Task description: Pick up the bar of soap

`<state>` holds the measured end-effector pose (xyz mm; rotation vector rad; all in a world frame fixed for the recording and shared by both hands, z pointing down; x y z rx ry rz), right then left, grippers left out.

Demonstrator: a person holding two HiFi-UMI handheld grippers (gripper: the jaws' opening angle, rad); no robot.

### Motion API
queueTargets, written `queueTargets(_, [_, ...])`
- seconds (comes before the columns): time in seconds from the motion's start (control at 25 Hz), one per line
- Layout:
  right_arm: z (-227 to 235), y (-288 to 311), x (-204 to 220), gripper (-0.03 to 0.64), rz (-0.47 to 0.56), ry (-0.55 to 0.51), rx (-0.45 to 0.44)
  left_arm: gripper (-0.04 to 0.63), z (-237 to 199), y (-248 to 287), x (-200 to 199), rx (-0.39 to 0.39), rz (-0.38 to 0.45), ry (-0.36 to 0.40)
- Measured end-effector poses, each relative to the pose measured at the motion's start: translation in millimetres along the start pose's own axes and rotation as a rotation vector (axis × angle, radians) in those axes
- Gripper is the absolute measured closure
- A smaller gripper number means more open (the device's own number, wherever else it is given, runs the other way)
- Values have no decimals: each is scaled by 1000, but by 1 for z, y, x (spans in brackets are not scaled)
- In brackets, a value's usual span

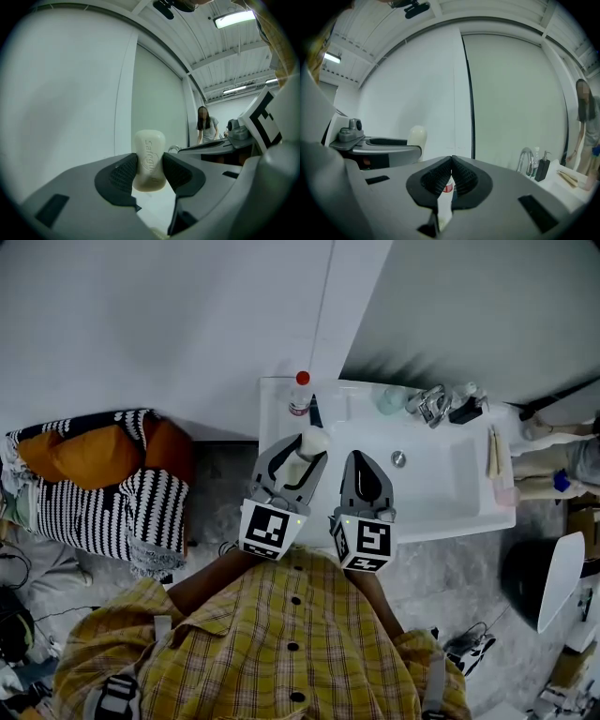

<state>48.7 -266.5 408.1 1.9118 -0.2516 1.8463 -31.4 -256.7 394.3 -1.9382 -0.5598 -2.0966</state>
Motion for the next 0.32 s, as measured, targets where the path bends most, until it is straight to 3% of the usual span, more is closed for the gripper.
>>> queueTargets(0.32, [5,3,2,597,3,-8,-8,410,0,7,2,-12,-1,-4])
Point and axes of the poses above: the fingertips, and each gripper's own axes: y forward along the fingers, z to its right, x out of its underside, the point moved 1 cm from there along -y, backward along the fingers, and after that the axes turned 2 degrees about -z, right-handed, at the moved point
